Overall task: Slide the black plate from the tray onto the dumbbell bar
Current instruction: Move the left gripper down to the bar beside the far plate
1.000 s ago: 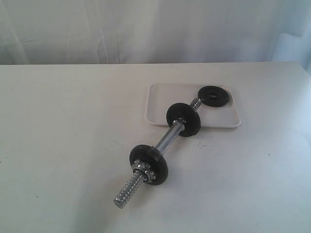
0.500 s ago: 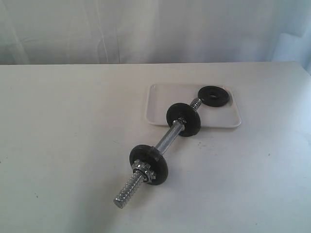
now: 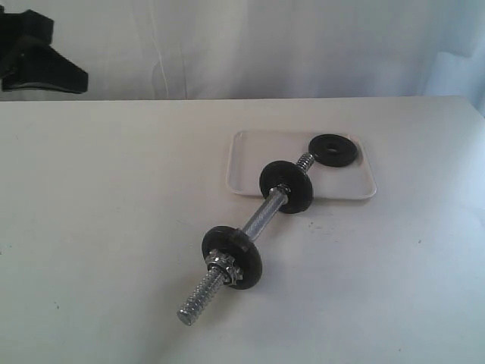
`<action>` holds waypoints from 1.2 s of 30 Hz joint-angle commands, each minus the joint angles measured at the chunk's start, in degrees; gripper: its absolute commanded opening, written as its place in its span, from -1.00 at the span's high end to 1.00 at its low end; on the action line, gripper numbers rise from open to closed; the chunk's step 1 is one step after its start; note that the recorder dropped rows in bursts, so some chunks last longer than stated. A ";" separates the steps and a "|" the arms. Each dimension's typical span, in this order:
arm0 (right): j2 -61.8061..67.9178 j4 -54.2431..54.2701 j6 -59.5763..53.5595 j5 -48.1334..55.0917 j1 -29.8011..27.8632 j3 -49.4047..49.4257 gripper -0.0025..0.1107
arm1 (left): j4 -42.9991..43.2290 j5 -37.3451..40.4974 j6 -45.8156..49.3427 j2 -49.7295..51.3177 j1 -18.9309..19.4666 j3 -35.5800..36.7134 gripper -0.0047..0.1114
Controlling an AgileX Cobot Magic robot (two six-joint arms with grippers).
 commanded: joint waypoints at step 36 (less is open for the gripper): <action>29.84 -2.82 -4.66 -4.43 -0.04 -5.77 0.96 | -2.15 -5.12 2.28 42.59 -24.11 -24.84 -0.49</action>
